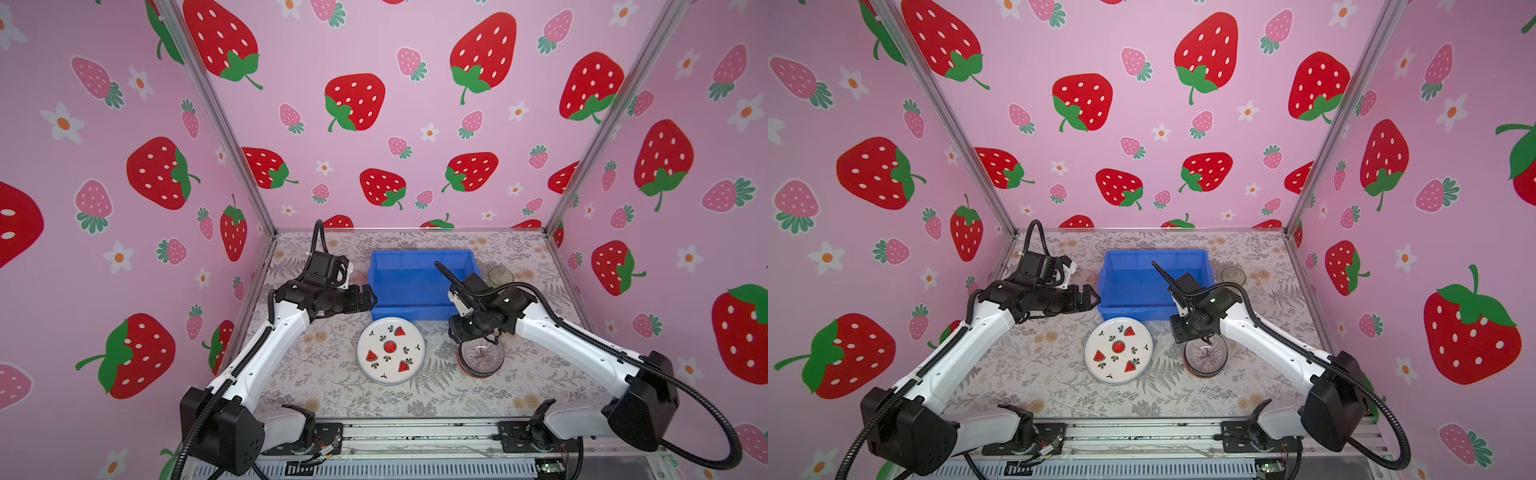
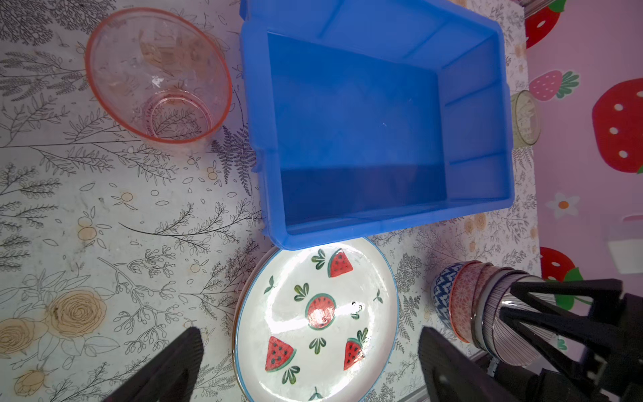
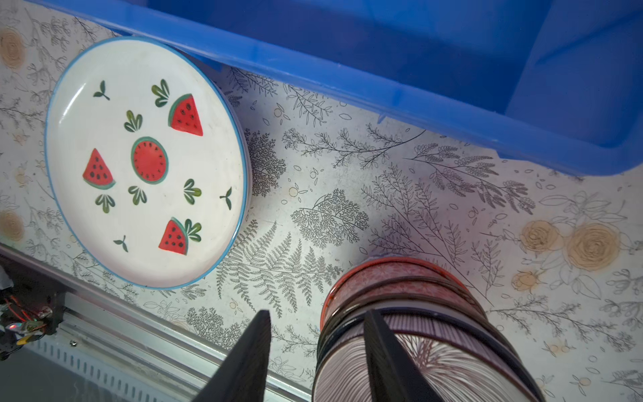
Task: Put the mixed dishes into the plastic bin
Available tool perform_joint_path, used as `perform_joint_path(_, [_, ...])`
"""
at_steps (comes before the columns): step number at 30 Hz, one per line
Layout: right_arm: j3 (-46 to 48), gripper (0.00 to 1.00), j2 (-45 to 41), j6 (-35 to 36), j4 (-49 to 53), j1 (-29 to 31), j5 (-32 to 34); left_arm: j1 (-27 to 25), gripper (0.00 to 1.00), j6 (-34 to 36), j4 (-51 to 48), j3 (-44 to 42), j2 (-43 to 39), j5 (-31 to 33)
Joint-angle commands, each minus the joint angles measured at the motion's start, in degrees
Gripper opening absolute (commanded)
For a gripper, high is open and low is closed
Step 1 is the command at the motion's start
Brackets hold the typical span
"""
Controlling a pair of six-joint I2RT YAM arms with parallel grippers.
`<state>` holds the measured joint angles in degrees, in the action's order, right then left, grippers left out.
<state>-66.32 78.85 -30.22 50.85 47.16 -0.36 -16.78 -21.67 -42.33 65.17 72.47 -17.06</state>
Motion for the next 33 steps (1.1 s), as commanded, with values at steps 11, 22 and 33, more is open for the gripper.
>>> perform_joint_path(11, [-1.44,0.47,2.65,-1.47,-4.32,1.46,-2.89,0.23,0.99,-6.33,0.79,-6.44,-2.90,-3.53])
perform_joint_path(22, [0.05,0.50,10.53,-1.26,-12.68,3.37,-8.52,0.25,1.00,-10.45,0.77,-13.42,-7.38,-3.69])
perform_joint_path(33, [6.21,0.51,12.39,-5.57,-22.00,4.22,-11.77,0.25,1.00,-16.56,9.07,-21.73,-9.88,-10.42])
